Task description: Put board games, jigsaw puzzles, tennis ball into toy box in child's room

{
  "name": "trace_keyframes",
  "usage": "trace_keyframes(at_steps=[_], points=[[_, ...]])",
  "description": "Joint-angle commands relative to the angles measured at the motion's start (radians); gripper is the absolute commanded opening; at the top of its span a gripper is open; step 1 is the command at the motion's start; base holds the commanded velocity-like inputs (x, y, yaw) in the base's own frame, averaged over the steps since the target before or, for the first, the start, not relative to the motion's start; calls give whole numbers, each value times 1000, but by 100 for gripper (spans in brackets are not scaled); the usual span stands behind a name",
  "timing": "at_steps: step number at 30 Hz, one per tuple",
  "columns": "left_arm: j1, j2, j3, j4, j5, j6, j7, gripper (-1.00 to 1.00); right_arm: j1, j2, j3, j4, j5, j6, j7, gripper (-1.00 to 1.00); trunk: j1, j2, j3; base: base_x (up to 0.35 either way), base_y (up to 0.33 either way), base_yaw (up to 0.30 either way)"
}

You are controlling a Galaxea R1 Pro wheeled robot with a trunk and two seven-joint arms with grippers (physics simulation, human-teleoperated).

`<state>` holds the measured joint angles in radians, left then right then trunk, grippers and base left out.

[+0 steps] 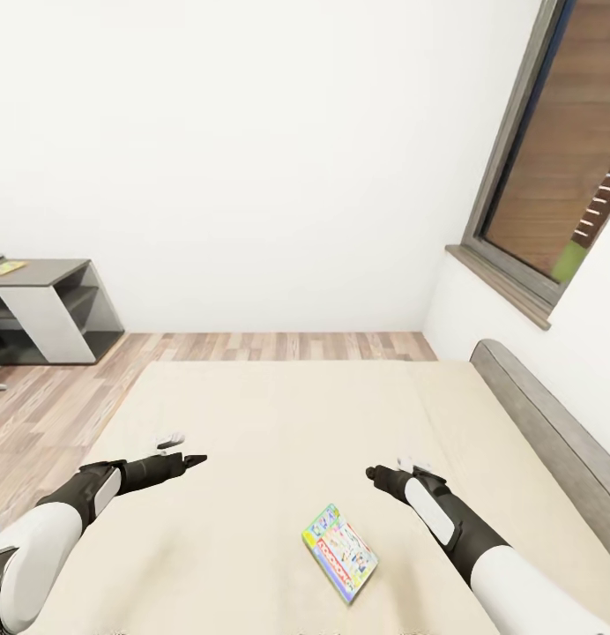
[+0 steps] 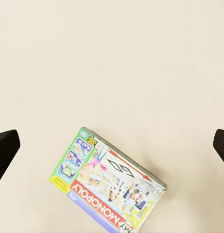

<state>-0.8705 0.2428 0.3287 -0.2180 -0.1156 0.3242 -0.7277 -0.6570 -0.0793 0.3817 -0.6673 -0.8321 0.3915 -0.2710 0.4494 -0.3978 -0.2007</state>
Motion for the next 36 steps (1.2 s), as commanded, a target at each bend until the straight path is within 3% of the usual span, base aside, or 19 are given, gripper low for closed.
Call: trace_keyframes(at_steps=[1, 36], points=[[-1, 0, 9, -1, -10, 6, -6, 100, -1, -2, 7, -2, -10, 1, -10, 100, 1, -2, -4, 0, 0, 0], [-1, 0, 11, -1, -10, 7, -8, 100, -1, -1, 8, -1, -10, 2, -10, 100, 1, -2, -62, 0, 0, 0]])
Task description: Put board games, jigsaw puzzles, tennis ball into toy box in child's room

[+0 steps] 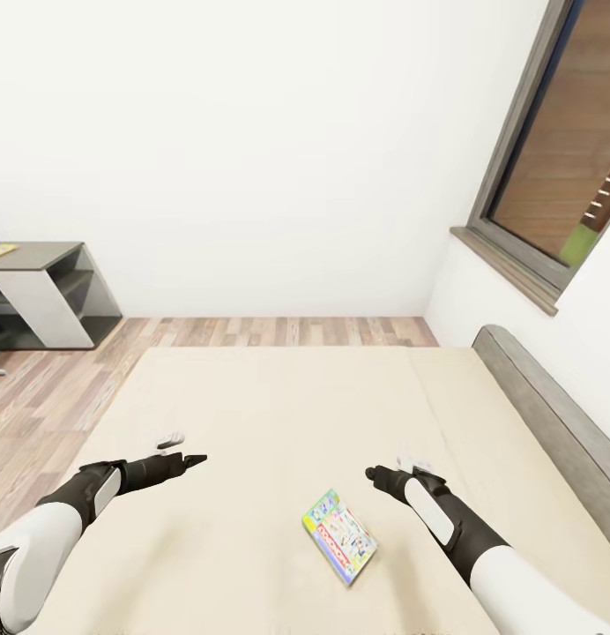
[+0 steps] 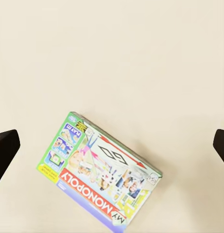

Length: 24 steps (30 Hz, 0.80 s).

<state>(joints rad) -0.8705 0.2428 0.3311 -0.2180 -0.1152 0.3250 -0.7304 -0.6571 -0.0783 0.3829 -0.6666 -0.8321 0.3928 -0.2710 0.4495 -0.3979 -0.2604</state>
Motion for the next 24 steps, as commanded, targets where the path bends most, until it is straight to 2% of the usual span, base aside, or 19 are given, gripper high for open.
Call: trace_keyframes(at_steps=[1, 24], points=[[-1, 0, 9, -1, -10, 6, -6, 100, -1, -2, 7, -2, -10, 1, -10, 100, 1, -2, -4, 0, 0, 0], [-1, 0, 9, -1, -10, 6, -7, 100, -1, -1, 7, -2, -10, 1, -10, 100, 1, -2, -42, 0, 0, 0]])
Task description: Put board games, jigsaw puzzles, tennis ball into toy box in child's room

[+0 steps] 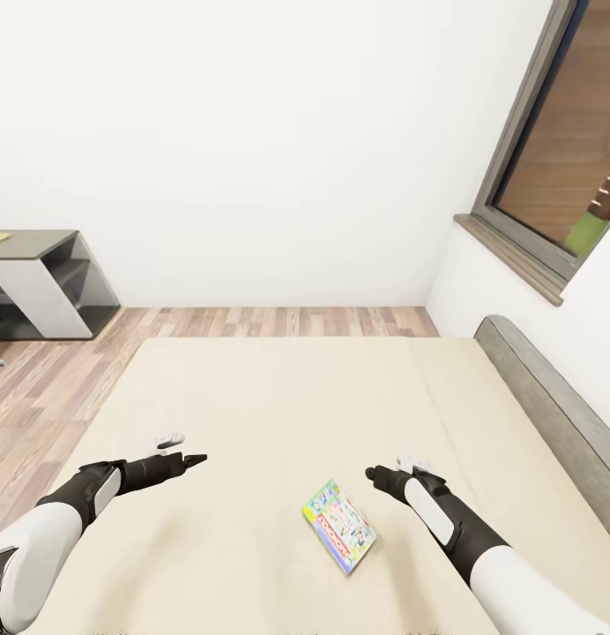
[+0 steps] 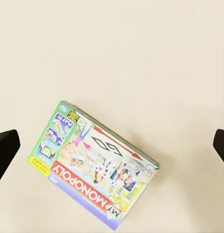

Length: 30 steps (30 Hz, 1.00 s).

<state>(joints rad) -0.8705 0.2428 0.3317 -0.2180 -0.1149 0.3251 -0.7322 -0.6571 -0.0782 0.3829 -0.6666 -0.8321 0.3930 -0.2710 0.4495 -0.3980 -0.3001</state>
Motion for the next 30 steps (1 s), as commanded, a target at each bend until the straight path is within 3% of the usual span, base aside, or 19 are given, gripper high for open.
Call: trace_keyframes(at_steps=[1, 17, 28, 30], points=[[-1, 0, 9, -1, -10, 6, -6, 100, -1, -2, 7, -2, -10, 1, -10, 100, 1, -2, -4, 0, 0, 0], [-1, 6, 11, -1, -9, 29, -41, 100, -1, -2, 7, -2, -10, 1, -10, 100, 1, -2, -30, 0, 0, 0], [-1, 12, 12, -2, -11, 83, -221, 100, -1, -2, 7, -2, -10, 1, -10, 100, 1, -2, -48, 0, 0, 0], [-1, 19, 12, -3, -10, 106, -277, 100, -1, -2, 7, -2, -10, 1, -10, 100, 1, -2, -51, 0, 0, 0]])
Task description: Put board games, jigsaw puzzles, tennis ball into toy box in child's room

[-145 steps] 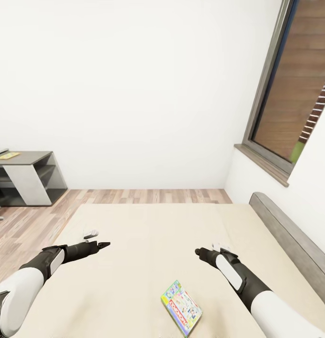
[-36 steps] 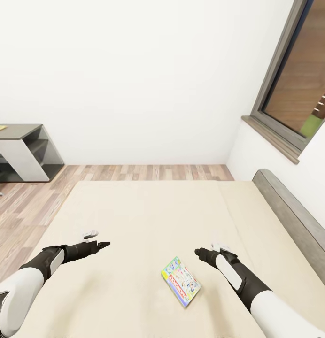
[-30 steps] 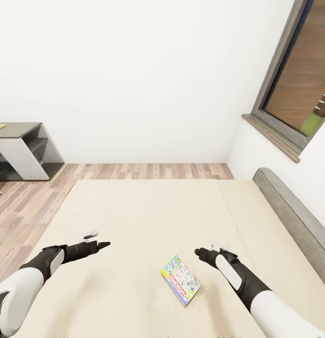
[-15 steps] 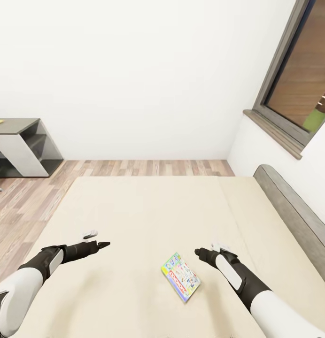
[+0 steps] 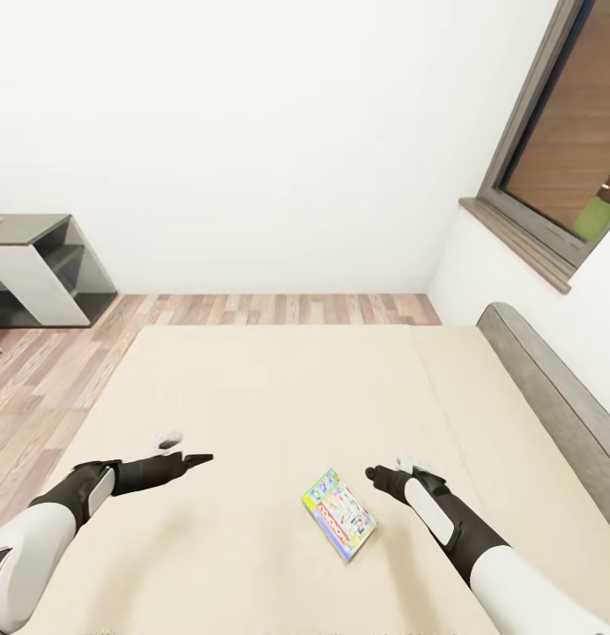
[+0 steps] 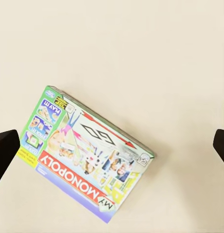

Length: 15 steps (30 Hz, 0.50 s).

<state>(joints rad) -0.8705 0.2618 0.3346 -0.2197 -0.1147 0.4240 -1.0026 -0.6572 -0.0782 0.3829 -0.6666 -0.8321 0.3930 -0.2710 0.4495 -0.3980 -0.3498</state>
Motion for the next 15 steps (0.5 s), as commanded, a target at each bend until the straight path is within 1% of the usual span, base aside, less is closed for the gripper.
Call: trace_keyframes(at_steps=[1, 2, 4, 5, 7, 12, 14, 15], points=[[-1, 2, 8, -1, -11, 12, -24, 100, -1, -2, 7, -2, -10, 1, -10, 100, 1, -2, -3, 0, 0, 0], [-1, 6, 7, -1, -12, 20, -60, 100, -1, -2, 7, -2, -10, 1, -10, 100, 1, -2, -5, 0, 0, 0], [-1, 8, 5, -1, -15, 27, -95, 100, -1, -2, 7, -2, -10, 1, -10, 100, 1, -2, -8, 0, 0, 0], [-1, 10, 4, -1, -17, 32, -127, 100, -1, -2, 7, -2, -10, 1, -10, 100, 1, -2, -10, 0, 0, 0], [-1, 13, 3, -1, -18, 41, -166, 100, -1, -2, 7, -2, -10, 1, -10, 100, 1, -2, -13, 0, 0, 0], [-1, 17, 0, -1, -19, 63, -239, 100, -1, -2, 7, -2, -10, 1, -10, 100, 1, -2, -22, 0, 0, 0], [-1, 18, -1, -1, -19, 67, -280, 100, -1, -2, 7, -2, -10, 1, -10, 100, 1, -2, -25, 0, 0, 0], [-1, 19, -1, -1, -19, 69, -314, 100, -1, -2, 7, -2, -10, 1, -10, 100, 1, -2, -27, 0, 0, 0]])
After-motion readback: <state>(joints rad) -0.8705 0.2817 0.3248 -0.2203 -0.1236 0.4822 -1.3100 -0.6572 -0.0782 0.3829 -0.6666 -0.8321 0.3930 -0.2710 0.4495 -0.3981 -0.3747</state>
